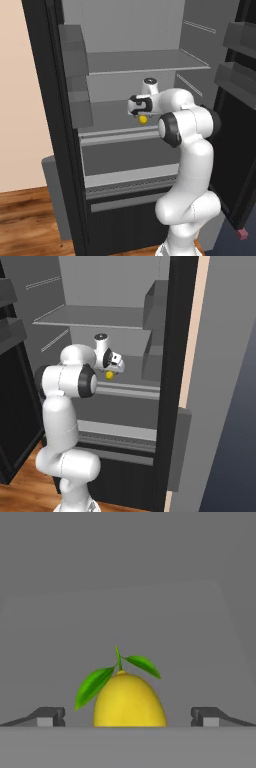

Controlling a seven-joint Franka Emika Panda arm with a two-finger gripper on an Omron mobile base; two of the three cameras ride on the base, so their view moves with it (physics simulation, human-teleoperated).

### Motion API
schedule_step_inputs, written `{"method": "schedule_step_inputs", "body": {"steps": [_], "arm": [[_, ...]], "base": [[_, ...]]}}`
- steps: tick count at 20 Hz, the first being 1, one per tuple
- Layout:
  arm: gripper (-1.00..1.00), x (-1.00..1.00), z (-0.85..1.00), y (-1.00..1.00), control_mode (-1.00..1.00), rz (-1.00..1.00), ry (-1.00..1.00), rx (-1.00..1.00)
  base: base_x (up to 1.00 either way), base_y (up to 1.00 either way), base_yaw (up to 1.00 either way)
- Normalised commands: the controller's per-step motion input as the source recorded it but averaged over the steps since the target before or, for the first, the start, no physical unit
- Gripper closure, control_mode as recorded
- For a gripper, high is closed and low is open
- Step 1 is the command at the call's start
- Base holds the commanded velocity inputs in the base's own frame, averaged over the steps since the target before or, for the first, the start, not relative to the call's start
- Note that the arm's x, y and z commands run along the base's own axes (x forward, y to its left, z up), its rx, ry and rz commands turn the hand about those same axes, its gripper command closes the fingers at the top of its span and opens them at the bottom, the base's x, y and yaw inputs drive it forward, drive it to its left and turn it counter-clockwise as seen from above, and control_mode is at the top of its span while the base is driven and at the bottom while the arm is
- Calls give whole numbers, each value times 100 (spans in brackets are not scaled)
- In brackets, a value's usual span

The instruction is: Retrieve a lemon from the fridge and place it on the cutting board with the fish.

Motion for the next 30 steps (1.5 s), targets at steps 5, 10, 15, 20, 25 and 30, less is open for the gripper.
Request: {"method": "schedule_step_inputs", "body": {"steps": [5,10,15,20,25,30], "arm": [[-100,2,-12,0,-100,0,4,0],[-100,5,-11,0,-100,0,1,0],[-100,0,-17,0,-100,0,3,0],[-100,0,-18,0,-100,0,3,0],[-100,0,-17,0,-100,0,5,0],[-100,0,-5,0,-100,0,1,0]], "base": [[0,0,0],[0,0,0],[0,0,0],[0,0,0],[0,0,0],[0,0,0]]}}
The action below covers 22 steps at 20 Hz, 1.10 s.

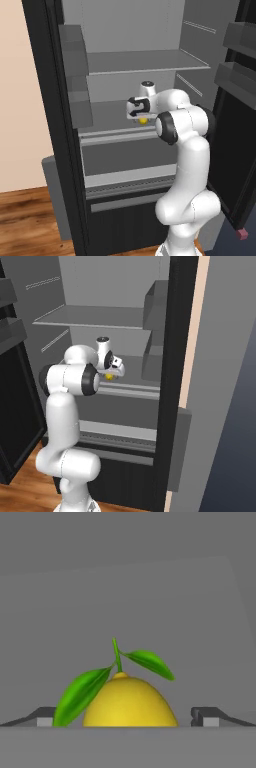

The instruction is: Retrieve a lemon from the fridge and place it on the cutting board with the fish.

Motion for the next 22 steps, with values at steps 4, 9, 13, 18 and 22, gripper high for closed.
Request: {"method": "schedule_step_inputs", "body": {"steps": [4,9,13,18,22], "arm": [[100,0,-3,0,-100,0,0,0],[100,0,-6,0,-100,0,2,0],[100,0,-8,0,-100,1,2,0],[100,-13,2,2,-100,1,-9,0],[100,-48,21,-9,-100,0,-22,0]], "base": [[0,0,0],[0,0,0],[0,0,0],[0,0,0],[0,0,0]]}}
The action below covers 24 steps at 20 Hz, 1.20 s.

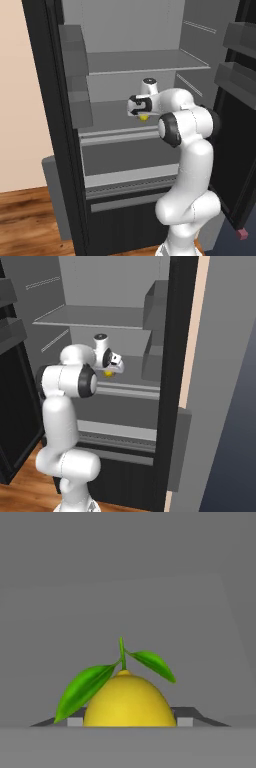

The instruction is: Retrieve a lemon from the fridge and place it on the cutting board with the fish.

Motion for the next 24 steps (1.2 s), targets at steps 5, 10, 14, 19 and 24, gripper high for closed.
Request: {"method": "schedule_step_inputs", "body": {"steps": [5,10,14,19,24], "arm": [[100,-89,45,-15,-100,0,-13,0],[100,-100,61,-15,-100,0,0,0],[100,-100,51,-4,-100,0,7,0],[100,-100,39,0,-100,0,20,0],[100,-100,27,0,-100,0,22,0]], "base": [[0,0,0],[0,0,0],[0,0,0],[0,0,0],[0,0,0]]}}
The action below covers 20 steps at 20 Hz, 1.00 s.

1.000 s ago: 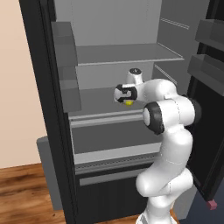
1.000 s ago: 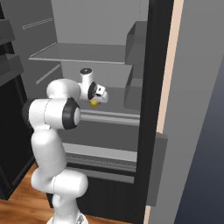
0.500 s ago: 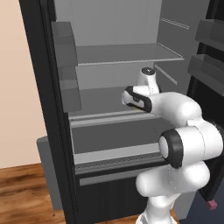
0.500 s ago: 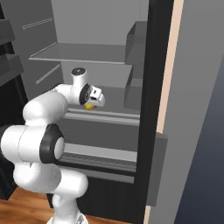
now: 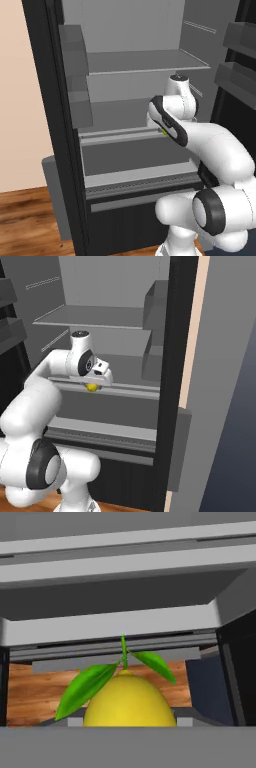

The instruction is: Retrieve a lemon from the fridge and place it on the cutting board with the fish.

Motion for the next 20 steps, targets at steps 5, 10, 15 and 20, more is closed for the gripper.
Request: {"method": "schedule_step_inputs", "body": {"steps": [5,10,15,20], "arm": [[100,-100,39,3,-100,0,9,0],[100,-100,33,14,-100,0,1,0],[100,-83,23,12,-100,0,0,0],[100,-34,3,0,-100,0,1,0]], "base": [[0,0,0],[0,0,0],[0,0,0],[0,0,0]]}}
